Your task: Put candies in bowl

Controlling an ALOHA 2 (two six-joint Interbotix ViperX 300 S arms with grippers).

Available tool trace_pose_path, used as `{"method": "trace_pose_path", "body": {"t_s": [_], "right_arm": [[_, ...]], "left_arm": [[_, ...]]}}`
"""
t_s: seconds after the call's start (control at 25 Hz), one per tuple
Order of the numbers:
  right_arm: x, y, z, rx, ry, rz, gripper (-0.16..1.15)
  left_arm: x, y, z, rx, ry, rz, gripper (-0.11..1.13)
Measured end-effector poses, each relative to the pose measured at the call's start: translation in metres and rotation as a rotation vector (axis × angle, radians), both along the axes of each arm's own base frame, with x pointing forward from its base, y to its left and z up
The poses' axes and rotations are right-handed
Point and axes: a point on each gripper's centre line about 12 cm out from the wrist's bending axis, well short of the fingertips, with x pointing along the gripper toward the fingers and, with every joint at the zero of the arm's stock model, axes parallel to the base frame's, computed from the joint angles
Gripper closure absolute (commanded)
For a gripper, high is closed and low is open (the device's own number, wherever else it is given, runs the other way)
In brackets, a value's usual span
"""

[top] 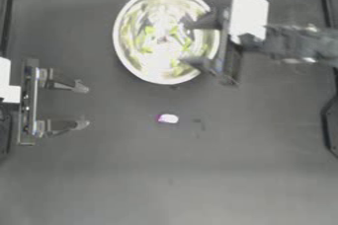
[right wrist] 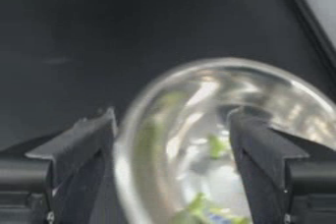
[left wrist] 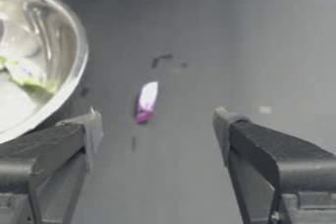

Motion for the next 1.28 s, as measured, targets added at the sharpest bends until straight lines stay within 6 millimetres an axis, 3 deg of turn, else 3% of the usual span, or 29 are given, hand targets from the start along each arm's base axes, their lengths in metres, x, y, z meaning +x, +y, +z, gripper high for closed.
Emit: {"method": "trace_pose_path", "body": {"t_s": [0.2, 0.52, 0.84, 1.0, 1.28], "right_arm": [[-0.033, 0.035, 0.007, 0.026, -0.05, 0.055, 0.01], [-0.07, 0.073, 0.003, 0.064, 0.008, 0.096, 0.03], [-0.105, 0.088, 0.001, 0.115, -0.045, 0.119, 0.03], [-0.108, 0.089, -0.002, 0.116, -0.053, 0.124, 0.03], [-0.111, 0.09, -0.007, 0.117, -0.063, 0.138, 0.03]], "left_arm": [[0.0, 0.0, -0.001, 0.0, 0.002, 0.0, 0.04], [0.001, 0.0, 0.003, 0.005, -0.004, -0.002, 0.04], [0.008, 0.006, 0.012, 0.01, 0.018, 0.014, 0.03], [0.03, 0.021, 0.016, -0.003, 0.145, 0.049, 0.03], [0.089, 0.04, 0.004, 0.071, 0.346, 0.028, 0.03]]}}
